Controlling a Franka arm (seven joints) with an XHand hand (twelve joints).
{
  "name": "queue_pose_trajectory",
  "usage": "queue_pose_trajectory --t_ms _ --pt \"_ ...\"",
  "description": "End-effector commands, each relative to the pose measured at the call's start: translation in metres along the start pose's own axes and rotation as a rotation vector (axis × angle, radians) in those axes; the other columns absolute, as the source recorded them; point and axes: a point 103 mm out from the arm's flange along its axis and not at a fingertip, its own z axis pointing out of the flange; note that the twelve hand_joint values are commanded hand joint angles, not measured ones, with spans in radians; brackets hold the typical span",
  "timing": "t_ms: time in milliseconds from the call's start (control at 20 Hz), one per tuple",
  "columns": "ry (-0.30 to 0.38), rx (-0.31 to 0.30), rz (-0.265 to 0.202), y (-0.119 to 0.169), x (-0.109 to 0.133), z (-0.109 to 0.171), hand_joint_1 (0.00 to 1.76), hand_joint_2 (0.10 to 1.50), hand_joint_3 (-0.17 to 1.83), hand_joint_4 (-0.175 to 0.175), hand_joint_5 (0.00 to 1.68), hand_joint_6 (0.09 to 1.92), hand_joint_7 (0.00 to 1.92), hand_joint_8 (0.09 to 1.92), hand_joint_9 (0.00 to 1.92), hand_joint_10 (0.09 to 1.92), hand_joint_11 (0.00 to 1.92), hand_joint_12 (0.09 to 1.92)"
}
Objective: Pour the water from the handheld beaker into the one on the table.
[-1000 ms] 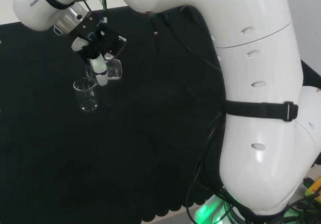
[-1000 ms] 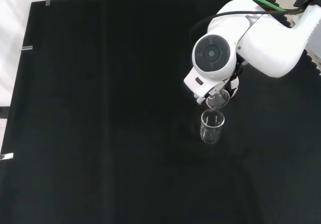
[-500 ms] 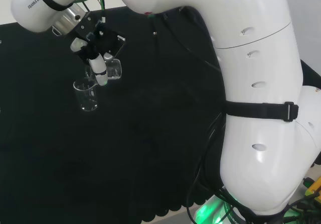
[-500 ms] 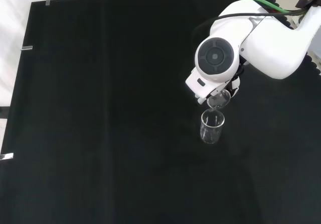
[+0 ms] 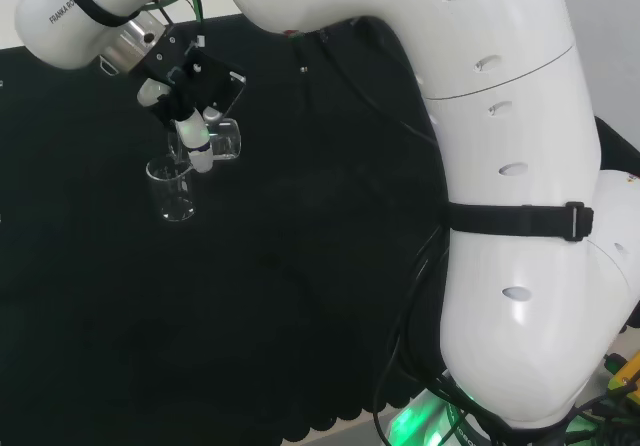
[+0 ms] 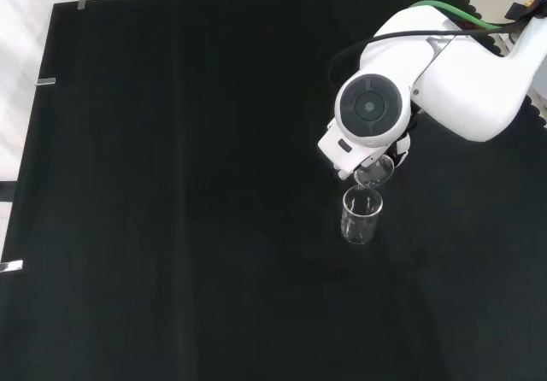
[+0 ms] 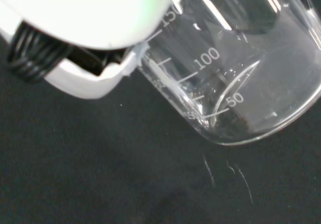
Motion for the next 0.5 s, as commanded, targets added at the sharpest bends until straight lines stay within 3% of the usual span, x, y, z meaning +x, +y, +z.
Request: queue_pose_trajectory --t_ms 50,500 --pt "-0.025 0.014 0.005 0.0039 0.0053 -0.0049 1.43 0.59 0.65 -0.175 1.37 0.45 1.37 0.54 1.58 0.09 1.35 0.66" --pt "-0.049 0.025 0.009 0.0045 0.0102 -0.0088 1.43 0.59 0.65 -0.175 1.37 0.45 1.37 0.54 1.58 0.09 1.35 0.66"
